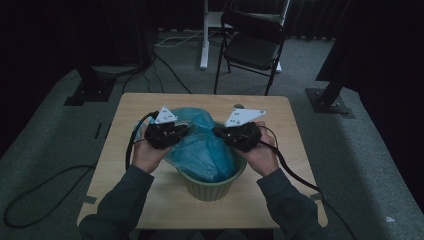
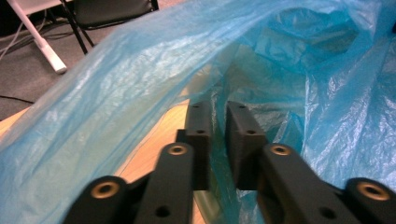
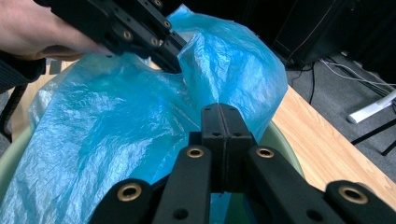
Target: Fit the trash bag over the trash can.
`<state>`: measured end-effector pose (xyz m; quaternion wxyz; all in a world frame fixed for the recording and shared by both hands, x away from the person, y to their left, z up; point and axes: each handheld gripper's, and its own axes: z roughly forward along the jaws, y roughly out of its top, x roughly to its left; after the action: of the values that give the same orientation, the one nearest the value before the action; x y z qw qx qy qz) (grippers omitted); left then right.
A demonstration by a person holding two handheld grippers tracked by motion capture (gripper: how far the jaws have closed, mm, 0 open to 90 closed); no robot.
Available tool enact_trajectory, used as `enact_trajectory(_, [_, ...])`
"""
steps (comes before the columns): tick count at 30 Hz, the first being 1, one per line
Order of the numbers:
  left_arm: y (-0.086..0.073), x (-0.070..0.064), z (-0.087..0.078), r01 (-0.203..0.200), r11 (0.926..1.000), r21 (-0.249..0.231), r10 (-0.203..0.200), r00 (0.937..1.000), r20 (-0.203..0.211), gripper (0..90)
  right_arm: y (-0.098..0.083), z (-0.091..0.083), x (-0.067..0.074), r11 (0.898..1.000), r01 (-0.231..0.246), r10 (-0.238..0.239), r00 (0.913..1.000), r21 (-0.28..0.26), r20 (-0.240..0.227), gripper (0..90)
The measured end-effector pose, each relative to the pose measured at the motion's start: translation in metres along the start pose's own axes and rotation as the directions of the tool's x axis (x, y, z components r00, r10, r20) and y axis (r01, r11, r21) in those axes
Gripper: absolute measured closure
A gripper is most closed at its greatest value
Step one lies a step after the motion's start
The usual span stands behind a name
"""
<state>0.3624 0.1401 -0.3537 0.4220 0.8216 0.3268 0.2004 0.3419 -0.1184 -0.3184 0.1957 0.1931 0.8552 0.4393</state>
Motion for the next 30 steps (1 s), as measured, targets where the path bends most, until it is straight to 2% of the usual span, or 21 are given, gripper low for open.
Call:
enact_trajectory(1, [0.0, 0.001, -0.001, 0.005, 1.0, -0.003, -0.005, 1.0, -0.001, 88.9, -0.002, 0.0, -0.001, 1.0, -0.002, 0.002, 1.0, 0.008, 0.005, 90.0])
enact_trajectory(2, [0.0, 0.002, -0.001, 0.005, 1.0, -0.003, -0.005, 1.0, -0.006, 89.5, -0.003, -0.001, -0.002, 1.0, -0.001, 0.001, 1.0, 0.012, 0.007, 90.0])
enact_trajectory(10, [-0.007, 0.013, -0.002, 0.025, 0.9996, 0.013, -0.024, 0.9987, -0.045, 89.8, -0.016, -0.005, -0.011, 0.999, -0.028, 0.027, 0.999, 0.034, 0.036, 90.0])
enact_trajectory(14, [-0.01, 0.018, -0.002, 0.04, 0.999, 0.019, -0.039, 0.9977, -0.055, 89.7, -0.024, -0.008, -0.018, 0.998, -0.044, 0.041, 0.997, 0.054, 0.066, 90.0])
enact_trajectory(23, [-0.016, 0.025, -0.002, 0.065, 0.9977, 0.019, -0.064, 0.9957, -0.068, 89.7, -0.053, -0.018, -0.038, 0.99, -0.122, 0.113, 0.9873, 0.073, 0.111, 90.0])
enact_trajectory(30, [-0.019, 0.03, -0.003, 0.086, 0.9962, 0.014, -0.085, 0.9938, -0.072, 89.8, -0.066, -0.026, -0.047, 0.985, -0.16, 0.15, 0.9803, 0.066, 0.128, 90.0])
